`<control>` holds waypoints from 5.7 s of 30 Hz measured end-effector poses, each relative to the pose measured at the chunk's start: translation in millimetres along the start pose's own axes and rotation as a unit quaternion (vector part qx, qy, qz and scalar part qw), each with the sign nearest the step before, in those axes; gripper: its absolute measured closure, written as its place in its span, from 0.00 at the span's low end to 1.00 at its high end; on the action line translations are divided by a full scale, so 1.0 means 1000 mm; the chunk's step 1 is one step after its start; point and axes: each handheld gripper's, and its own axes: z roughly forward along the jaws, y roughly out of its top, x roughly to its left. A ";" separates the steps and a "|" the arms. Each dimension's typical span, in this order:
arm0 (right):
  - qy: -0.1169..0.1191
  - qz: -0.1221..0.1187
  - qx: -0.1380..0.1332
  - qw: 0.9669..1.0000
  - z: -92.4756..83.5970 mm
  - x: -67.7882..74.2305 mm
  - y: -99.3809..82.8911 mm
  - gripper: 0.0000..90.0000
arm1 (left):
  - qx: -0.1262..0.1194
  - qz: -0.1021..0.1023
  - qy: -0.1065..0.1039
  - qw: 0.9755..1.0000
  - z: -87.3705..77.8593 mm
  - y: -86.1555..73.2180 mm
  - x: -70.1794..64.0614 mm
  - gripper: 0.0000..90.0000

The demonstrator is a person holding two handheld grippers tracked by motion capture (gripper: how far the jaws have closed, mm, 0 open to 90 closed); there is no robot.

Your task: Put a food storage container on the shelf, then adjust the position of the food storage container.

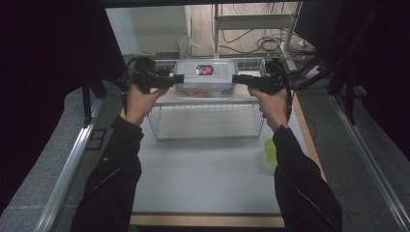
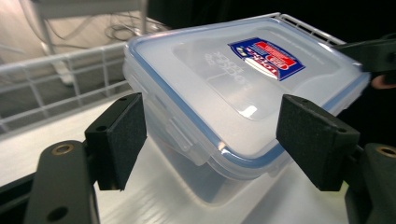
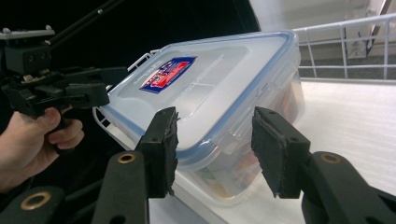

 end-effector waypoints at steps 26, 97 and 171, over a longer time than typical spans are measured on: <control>-0.068 -0.127 0.046 0.988 0.015 0.014 -0.030 0.99 | 0.003 0.029 0.004 1.000 0.004 -0.038 -0.023 0.92; -0.070 -0.181 0.109 0.975 -0.051 0.038 -0.227 0.10 | 0.047 0.137 0.027 0.989 -0.055 -0.251 -0.101 0.02; -0.302 -0.083 0.117 0.942 -0.119 -0.098 -0.189 1.00 | 0.089 0.146 0.012 0.985 -0.039 -0.263 -0.094 0.03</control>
